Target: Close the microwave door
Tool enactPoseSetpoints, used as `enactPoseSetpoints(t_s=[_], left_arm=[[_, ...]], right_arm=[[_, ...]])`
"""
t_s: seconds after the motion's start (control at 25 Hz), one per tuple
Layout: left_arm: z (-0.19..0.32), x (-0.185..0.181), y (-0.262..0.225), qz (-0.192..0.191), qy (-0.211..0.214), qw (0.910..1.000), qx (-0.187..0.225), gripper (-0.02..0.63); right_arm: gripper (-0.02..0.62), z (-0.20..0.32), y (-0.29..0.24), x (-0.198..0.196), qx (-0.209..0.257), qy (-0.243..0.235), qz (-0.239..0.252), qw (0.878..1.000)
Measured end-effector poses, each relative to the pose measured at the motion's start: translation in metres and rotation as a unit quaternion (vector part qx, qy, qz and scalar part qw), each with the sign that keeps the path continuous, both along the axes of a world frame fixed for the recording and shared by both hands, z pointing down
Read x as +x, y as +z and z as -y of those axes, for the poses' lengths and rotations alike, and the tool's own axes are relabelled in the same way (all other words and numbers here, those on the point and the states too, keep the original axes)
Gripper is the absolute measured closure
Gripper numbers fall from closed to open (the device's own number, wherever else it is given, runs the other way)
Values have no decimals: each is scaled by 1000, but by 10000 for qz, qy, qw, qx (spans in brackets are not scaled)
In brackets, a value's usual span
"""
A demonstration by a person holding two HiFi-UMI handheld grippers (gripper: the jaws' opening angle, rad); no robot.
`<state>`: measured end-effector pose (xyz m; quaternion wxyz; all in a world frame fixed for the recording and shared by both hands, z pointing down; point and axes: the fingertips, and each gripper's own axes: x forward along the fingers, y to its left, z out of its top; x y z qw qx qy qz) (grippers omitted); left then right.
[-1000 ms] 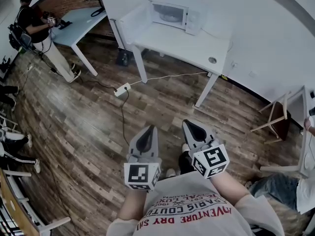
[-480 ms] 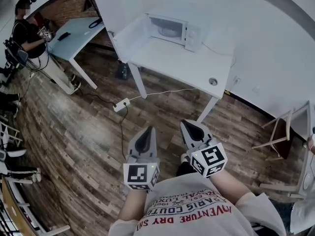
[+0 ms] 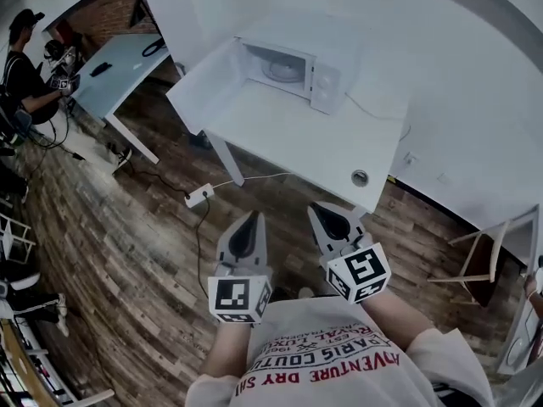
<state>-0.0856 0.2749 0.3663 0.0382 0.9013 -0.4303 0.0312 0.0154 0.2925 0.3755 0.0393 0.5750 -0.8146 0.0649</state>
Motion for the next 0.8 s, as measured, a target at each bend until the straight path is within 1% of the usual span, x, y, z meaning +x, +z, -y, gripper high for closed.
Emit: enactPoseSetpoints(t_s=[0.12, 0.24, 0.36, 0.6, 0.8], left_arm=[[26, 19, 6, 37, 61, 9999, -82, 600], [53, 31, 18, 83, 105, 9997, -185, 600], [88, 41, 26, 59, 204, 9995, -230, 600], [172, 68, 15, 19, 702, 9975, -11, 600], [255, 82, 2, 24, 1158, 9933, -45, 600]], right_arm=[[584, 25, 8, 21, -89, 59, 34, 9999], [584, 49, 19, 38, -178, 163, 62, 9997], [584, 77, 24, 48, -161, 307, 45, 9994], [584, 151, 17, 63, -8, 759, 16, 9971], [584, 224, 2, 76, 24, 1310, 217, 9911]])
